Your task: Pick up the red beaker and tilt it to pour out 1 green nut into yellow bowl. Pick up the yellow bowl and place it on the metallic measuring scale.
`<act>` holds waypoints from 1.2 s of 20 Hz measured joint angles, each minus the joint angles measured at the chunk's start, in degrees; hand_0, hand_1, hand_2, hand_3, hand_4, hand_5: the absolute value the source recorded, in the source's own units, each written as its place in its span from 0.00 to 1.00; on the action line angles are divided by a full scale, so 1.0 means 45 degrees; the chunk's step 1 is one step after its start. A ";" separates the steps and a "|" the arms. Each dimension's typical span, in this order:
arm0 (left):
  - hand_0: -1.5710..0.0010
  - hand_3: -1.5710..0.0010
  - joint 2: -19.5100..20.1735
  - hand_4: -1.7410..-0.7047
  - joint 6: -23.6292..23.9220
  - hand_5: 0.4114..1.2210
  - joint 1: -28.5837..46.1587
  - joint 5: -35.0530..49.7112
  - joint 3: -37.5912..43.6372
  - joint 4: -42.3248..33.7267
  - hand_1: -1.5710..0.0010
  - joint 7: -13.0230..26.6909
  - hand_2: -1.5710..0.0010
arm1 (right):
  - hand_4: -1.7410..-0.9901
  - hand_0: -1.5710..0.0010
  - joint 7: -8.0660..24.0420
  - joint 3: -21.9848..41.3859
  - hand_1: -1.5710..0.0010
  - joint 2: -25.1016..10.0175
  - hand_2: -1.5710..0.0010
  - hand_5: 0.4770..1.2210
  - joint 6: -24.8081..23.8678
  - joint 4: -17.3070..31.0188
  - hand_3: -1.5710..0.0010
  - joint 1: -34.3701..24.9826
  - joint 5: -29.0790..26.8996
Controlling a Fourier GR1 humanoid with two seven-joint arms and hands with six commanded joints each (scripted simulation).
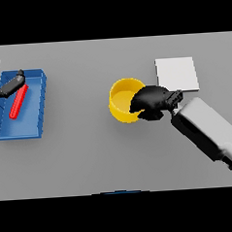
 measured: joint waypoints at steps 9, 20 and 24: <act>1.00 1.00 -0.0081 0.91 -0.0087 0.39 -0.0096 -0.0044 0.0021 0.0240 1.00 -0.0236 1.00 | 0.03 0.00 0.1023 -0.0886 0.00 -0.1093 0.00 1.00 0.0728 -0.1302 0.21 -0.0433 -0.0836; 1.00 1.00 0.0417 0.89 0.0074 0.43 0.0050 0.0105 0.0068 -0.0756 1.00 0.0747 1.00 | 0.03 0.00 0.0484 -0.1961 0.00 -0.2276 0.00 1.00 -0.1178 0.1968 0.23 -0.1631 -0.0511; 1.00 1.00 0.0537 0.88 0.0194 0.45 0.0124 0.0080 0.0035 -0.0829 1.00 0.0866 1.00 | 0.03 0.00 0.0052 -0.2056 0.00 -0.2383 0.00 1.00 -0.1720 0.3269 0.26 -0.1822 -0.0493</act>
